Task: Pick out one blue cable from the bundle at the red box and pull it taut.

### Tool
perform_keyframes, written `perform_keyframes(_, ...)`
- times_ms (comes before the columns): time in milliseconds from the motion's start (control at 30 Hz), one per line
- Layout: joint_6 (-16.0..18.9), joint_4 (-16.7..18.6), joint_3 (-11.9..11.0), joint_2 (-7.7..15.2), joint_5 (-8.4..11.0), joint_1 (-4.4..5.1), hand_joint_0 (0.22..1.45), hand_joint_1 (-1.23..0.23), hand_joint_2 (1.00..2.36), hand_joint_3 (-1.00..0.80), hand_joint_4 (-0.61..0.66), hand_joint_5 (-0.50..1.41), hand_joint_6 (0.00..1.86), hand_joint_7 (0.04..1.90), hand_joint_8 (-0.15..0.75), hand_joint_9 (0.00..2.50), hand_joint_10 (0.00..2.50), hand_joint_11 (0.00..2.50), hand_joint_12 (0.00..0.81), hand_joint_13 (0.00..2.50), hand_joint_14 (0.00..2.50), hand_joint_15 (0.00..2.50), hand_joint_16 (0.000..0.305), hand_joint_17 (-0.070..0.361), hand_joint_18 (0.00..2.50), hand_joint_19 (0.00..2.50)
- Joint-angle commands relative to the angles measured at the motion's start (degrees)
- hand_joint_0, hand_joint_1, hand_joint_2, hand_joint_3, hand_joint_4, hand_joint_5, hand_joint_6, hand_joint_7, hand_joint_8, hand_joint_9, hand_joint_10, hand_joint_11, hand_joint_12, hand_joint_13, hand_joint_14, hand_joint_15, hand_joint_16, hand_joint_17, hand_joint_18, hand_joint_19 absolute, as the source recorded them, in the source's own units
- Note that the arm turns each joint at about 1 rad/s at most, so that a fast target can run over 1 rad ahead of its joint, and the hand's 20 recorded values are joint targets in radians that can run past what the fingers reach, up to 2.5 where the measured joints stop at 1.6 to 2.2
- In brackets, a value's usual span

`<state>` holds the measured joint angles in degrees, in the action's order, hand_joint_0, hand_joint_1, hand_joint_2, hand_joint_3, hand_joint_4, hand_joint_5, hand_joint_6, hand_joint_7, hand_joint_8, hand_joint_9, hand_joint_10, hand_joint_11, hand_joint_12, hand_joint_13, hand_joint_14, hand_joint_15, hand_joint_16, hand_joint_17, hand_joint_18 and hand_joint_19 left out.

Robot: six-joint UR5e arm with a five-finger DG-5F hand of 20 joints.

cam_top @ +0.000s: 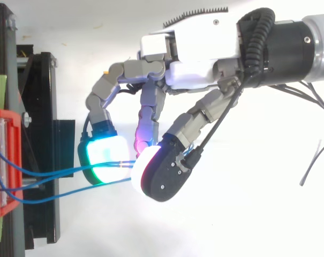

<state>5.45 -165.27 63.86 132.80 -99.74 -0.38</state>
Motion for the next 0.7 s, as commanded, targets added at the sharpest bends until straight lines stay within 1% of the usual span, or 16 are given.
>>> perform_keyframes(0,0.00,0.03,0.03,0.01,-0.01,-0.06,0.59,-0.72,1.00,-0.50,-0.04,-0.07,0.92,0.91,0.256,1.38,0.02,0.68,0.336,1.18,0.03,0.65,0.041,0.092,0.99,0.68)
perform_keyframes(100,0.00,-0.14,-0.05,0.01,-0.01,-0.06,0.58,-0.71,1.00,-0.50,-0.05,-0.07,0.91,0.91,0.252,1.39,0.03,0.68,0.336,1.19,0.02,0.66,0.042,0.093,0.99,0.69)
perform_keyframes(267,0.00,-0.14,0.03,0.01,-0.19,-0.15,0.58,-0.69,1.01,-0.41,-0.04,-0.07,0.91,0.88,0.254,1.39,0.02,0.68,0.341,1.19,0.03,0.65,0.043,0.096,0.98,0.70)
perform_keyframes(367,0.00,-0.14,0.03,0.01,-0.19,-0.24,0.57,-0.68,1.01,-0.38,-0.03,-0.07,0.91,0.87,0.264,1.38,0.02,0.68,0.348,1.18,0.03,0.65,0.043,0.098,0.97,0.71)
perform_keyframes(567,0.00,-0.14,0.03,0.01,-0.19,-0.15,0.57,-0.69,1.00,-0.47,0.01,-0.07,0.89,0.89,0.260,1.37,0.03,0.68,0.350,1.18,0.03,0.64,0.043,0.097,0.98,0.69)
perform_keyframes(667,0.00,-0.14,0.03,0.01,-0.19,-0.15,0.56,-0.64,1.00,-0.50,0.02,-0.07,0.88,0.88,0.260,1.37,0.02,0.67,0.351,1.18,0.02,0.65,0.044,0.099,0.98,0.69)
